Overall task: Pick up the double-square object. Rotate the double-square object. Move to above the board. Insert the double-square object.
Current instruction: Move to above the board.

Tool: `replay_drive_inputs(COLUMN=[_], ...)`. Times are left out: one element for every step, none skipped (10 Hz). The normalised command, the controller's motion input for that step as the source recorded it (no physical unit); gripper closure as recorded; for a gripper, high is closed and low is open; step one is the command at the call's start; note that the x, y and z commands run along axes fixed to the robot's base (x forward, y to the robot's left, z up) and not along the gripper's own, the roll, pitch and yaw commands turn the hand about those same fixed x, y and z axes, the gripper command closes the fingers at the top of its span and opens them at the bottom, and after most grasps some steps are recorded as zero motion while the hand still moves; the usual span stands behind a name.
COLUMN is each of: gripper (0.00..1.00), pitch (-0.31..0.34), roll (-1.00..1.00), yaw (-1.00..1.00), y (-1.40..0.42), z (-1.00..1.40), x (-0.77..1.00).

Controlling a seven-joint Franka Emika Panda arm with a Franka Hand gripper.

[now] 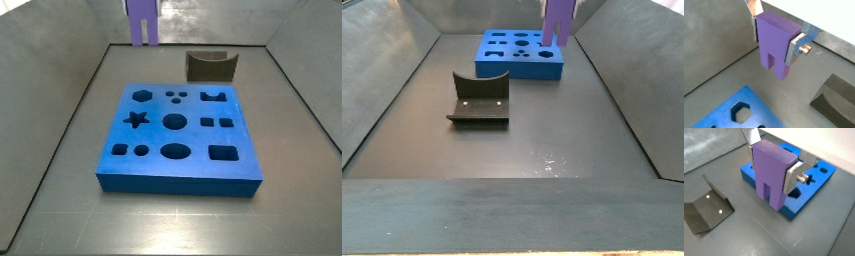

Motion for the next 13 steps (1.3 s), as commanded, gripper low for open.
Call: replay_drive_inputs(gripper=[1.0,1.0,1.0,1.0,1.0,1.0,1.0,1.0,1.0,1.0,1.0,1.0,1.0], pitch=[0.082,0.082,0.079,0.078,0.079,0.08,0.074,0.072,0.073,0.307,0.306,0.308,0.264], roll=[-0.04,-0.05,-0.04,-0.04,-0.04,-0.04,-0.05,-0.06,-0.06,0.0,0.04,0.07,0.05], yaw=[0.04,0.03,0.03,0.03,0.03,0.03,0.03,0.02,0.01,-0.15,-0.14,-0.08,-0.03], y=[-0.2,-0.18,-0.15,-0.14,-0.09,-0.07,-0.05,-0.03,-0.02,-1.0,-1.0,-1.0,-1.0], z=[1.0,1.0,1.0,1.0,0.85,0.7,0.56,0.37,0.23,0.28,0.25,0.26,0.25], x=[0.08,0.07,0.05,0.05,0.03,0.02,0.01,0.0,0.0,0.27,0.28,0.3,0.35])
